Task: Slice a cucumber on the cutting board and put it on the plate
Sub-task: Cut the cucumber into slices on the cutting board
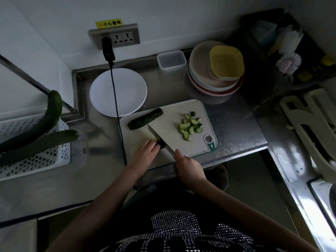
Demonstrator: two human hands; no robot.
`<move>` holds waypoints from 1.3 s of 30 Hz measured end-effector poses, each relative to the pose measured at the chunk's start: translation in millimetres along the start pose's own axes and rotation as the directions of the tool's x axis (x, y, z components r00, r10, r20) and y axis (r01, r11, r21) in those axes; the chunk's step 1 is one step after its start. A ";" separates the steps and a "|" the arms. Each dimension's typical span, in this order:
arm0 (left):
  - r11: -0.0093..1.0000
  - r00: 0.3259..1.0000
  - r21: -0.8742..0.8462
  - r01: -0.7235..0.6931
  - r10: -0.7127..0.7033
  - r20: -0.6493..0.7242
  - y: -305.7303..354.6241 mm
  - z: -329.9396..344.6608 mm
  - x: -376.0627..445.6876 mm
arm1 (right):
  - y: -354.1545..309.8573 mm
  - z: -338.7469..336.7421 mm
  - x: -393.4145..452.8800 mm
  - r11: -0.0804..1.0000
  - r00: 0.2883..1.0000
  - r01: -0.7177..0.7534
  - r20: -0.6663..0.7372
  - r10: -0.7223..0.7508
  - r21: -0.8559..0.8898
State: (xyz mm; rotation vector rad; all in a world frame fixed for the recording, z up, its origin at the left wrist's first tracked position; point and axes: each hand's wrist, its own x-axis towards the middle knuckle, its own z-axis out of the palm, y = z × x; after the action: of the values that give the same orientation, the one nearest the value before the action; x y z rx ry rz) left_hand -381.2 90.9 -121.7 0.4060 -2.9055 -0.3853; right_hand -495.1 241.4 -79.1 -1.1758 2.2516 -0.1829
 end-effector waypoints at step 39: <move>1.000 1.000 0.004 0.016 -0.016 -0.009 -2.1 4.3 -2.2 | -5.6 -1.9 -0.3 0.999 0.998 -0.043 0.047 0.044 -0.025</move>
State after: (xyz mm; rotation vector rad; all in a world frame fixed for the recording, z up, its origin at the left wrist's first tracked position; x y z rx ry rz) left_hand -379.5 90.5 -126.7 0.4305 -2.8967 -0.3788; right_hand -492.1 238.1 -75.3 -1.1307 2.2411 -0.1105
